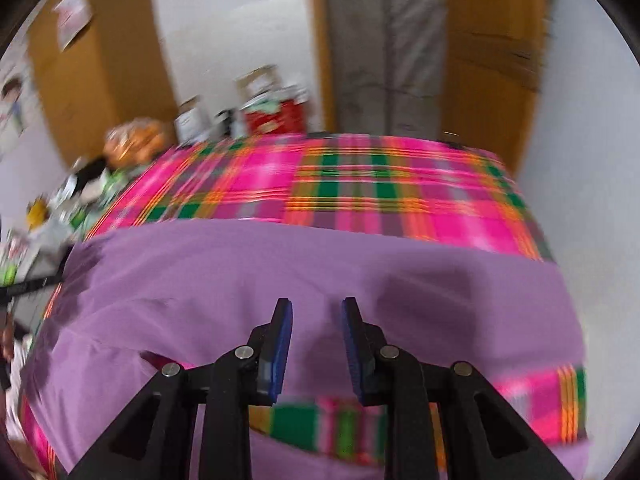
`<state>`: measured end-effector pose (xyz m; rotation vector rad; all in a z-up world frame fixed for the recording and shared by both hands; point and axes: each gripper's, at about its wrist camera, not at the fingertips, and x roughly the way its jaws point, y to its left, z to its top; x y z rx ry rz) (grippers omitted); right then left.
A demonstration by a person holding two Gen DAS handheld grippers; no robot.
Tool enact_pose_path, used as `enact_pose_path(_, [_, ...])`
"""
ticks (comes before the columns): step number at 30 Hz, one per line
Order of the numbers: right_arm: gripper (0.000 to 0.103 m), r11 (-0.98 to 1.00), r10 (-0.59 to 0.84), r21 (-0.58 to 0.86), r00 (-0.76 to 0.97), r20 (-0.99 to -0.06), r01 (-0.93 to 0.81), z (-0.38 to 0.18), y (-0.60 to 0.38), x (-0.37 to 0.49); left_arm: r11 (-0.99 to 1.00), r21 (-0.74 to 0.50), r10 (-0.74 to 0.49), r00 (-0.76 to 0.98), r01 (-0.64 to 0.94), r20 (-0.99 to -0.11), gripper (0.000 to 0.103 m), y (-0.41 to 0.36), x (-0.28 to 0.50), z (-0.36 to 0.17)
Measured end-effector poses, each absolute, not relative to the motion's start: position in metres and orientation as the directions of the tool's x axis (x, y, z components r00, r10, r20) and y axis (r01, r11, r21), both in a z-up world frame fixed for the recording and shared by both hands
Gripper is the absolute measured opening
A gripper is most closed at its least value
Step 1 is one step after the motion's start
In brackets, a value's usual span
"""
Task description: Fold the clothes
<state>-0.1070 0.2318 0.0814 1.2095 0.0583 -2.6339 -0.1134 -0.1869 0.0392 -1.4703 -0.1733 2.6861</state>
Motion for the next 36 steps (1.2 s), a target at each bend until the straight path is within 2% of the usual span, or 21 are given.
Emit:
enact_pose_path(9, [0.031, -0.887, -0.293, 0.025, -0.521, -0.802, 0.46, 0.063, 0.127, -0.175, -0.995, 0.087, -0.051, -0.489, -0.05, -0.871, 0.024, -0.184, -0.174, 0.014])
enact_pose_path(12, [0.031, -0.86, -0.304, 0.013, -0.493, -0.815, 0.509, 0.056, 0.103, -0.189, -0.994, 0.102, -0.069, -0.481, -0.043, -0.874, 0.024, -0.184, -0.185, 0.009])
enact_pose_path(18, [0.031, -0.843, -0.302, 0.005, -0.466, -0.832, 0.539, 0.048, 0.09, -0.205, -0.998, 0.058, -0.036, -0.486, -0.029, -0.873, 0.025, -0.19, -0.204, 0.009])
enact_pose_path(23, [0.033, -0.827, -0.3, -0.001, -0.442, -0.845, 0.563, 0.041, 0.078, -0.219, -0.993, 0.113, -0.087, -0.541, -0.016, -0.837, 0.025, -0.187, -0.199, 0.02])
enact_pose_path(26, [0.038, -0.817, -0.297, -0.005, -0.429, -0.853, 0.577, 0.036, 0.074, -0.226, -0.99, 0.126, -0.063, -0.576, -0.07, -0.815, 0.025, -0.184, -0.197, 0.022])
enact_pose_path(31, [0.042, -0.807, -0.291, -0.018, -0.424, -0.858, 0.59, 0.029, 0.073, -0.231, -0.971, 0.187, -0.081, -0.531, -0.149, -0.843, 0.025, -0.174, -0.211, 0.006])
enact_pose_path(36, [0.048, -0.803, -0.315, 0.007, -0.415, -0.853, 0.596, 0.025, 0.073, -0.239, -0.933, 0.267, -0.092, -0.556, -0.242, -0.826, 0.025, -0.163, -0.209, 0.006])
